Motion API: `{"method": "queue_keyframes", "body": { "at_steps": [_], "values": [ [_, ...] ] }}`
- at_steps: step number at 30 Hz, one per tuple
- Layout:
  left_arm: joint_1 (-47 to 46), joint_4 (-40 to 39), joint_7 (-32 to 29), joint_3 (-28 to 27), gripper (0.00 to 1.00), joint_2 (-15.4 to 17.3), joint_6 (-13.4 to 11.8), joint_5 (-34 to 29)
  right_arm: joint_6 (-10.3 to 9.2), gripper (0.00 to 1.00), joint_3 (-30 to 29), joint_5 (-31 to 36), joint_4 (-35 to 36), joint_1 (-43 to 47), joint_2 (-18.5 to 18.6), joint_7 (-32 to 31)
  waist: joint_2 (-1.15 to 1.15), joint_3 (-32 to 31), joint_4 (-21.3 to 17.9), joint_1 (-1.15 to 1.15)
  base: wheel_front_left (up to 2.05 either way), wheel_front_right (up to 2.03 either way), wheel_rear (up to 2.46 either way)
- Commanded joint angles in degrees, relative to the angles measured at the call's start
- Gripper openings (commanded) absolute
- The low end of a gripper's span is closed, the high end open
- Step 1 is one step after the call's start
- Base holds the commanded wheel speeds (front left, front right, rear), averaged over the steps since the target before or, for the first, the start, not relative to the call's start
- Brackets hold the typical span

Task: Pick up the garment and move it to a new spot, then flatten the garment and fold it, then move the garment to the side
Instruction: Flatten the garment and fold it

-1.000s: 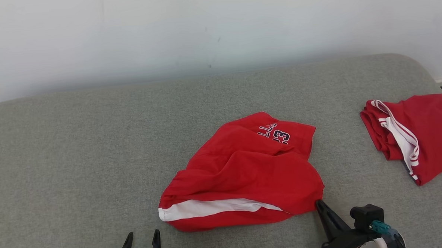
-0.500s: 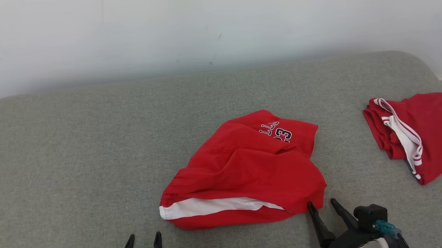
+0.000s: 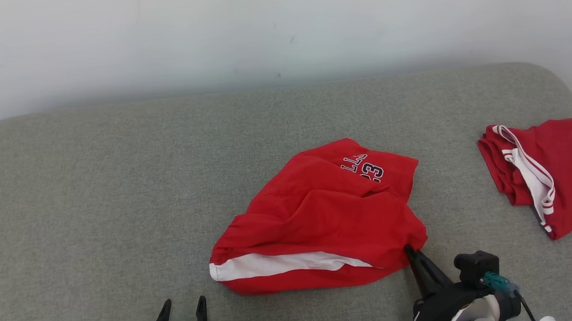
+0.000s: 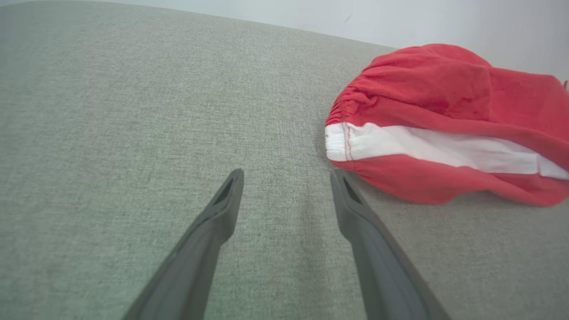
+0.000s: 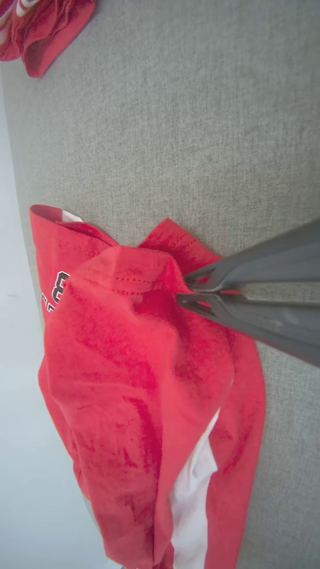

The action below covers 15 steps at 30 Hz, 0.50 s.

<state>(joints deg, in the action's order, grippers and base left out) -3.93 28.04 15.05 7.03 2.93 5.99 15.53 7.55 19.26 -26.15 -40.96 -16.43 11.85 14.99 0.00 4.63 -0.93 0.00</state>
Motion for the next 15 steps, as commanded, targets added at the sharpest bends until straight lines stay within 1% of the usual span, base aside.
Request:
{"method": "queue_keyframes", "body": {
  "at_steps": [1,7,9,12,15],
  "values": [
    [-0.24,-0.32,0.17,0.04,1.0,-0.06,0.01,-0.6,-0.16,0.0,-0.33,-0.41,1.09,0.29,0.43,0.24,0.0,-0.13,-0.21,0.0,0.0,0.0,0.0],
    [0.72,-0.46,0.17,0.61,1.0,-0.05,0.16,0.46,-0.16,0.0,-1.93,-1.02,9.0,2.25,1.57,0.25,0.0,-0.76,-0.85,0.0,0.0,0.0,0.0],
    [0.76,-0.48,0.17,0.63,1.0,-0.04,0.11,0.58,-0.16,0.0,-1.54,-0.81,11.12,1.96,2.12,0.23,0.0,-0.72,-1.05,0.0,0.0,0.0,0.0],
    [0.1,-0.3,0.17,1.2,1.0,-0.05,0.17,0.85,-0.16,0.0,-1.96,0.47,11.01,-0.4,2.89,-0.45,0.0,-0.09,-0.68,0.0,0.0,0.0,0.0],
    [-1.19,-0.07,0.17,2.53,1.0,-0.05,0.3,1.11,-0.16,0.0,-2.22,2.79,8.65,-4.45,2.33,-1.41,0.0,1.09,0.67,0.0,0.0,0.0,0.0]
  ]
}}
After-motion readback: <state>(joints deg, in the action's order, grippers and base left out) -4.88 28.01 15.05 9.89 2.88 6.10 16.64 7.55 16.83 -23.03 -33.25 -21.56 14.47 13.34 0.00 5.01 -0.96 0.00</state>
